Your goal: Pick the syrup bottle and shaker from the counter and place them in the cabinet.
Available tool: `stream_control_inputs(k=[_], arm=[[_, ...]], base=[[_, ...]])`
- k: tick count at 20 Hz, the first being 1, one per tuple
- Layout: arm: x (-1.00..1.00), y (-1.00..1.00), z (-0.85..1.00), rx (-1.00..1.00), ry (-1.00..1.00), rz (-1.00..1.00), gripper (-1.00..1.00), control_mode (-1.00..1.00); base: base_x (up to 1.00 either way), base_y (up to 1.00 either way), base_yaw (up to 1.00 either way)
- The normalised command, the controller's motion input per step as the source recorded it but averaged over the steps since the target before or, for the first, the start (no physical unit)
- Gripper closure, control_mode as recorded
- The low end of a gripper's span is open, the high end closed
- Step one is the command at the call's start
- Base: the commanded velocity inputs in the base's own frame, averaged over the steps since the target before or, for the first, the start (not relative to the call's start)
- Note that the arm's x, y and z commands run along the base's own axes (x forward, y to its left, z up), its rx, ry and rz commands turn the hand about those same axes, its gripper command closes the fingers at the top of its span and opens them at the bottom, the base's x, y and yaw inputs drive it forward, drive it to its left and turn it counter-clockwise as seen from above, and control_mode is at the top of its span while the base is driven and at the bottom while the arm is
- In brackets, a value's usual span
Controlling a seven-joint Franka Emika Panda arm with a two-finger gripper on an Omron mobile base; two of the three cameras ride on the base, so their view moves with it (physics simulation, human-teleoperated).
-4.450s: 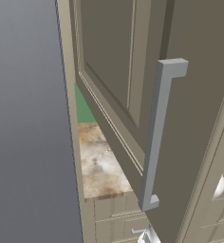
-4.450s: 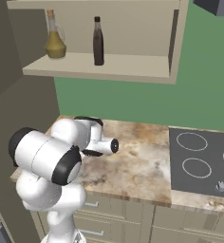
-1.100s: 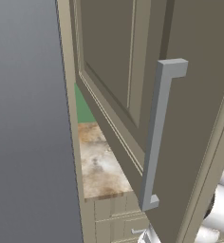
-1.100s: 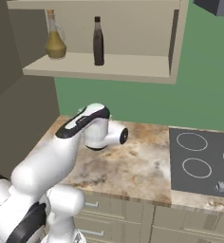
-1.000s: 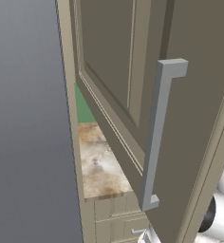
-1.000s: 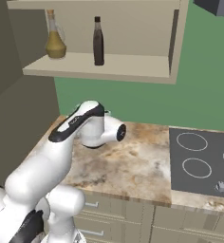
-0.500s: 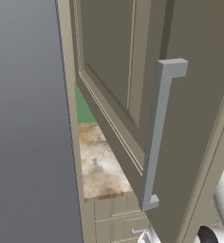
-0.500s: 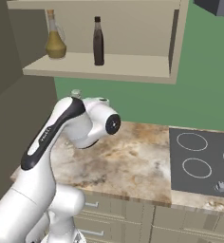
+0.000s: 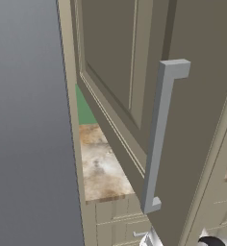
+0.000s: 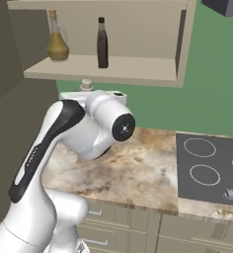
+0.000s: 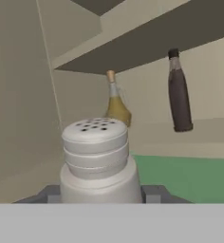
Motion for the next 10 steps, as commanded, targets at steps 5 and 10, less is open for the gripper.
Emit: stream_control_inputs(k=[5,10], arm=[[-0.19,-0.57,0.68,-0.01,0.0,-0.18,1.0,-1.0],[0.18,-0.25,0.46,-0.01,0.02,-0.25,1.0,-1.0]], base=[[0.0,0.0,0.0],[0.0,0.0,0.0]])
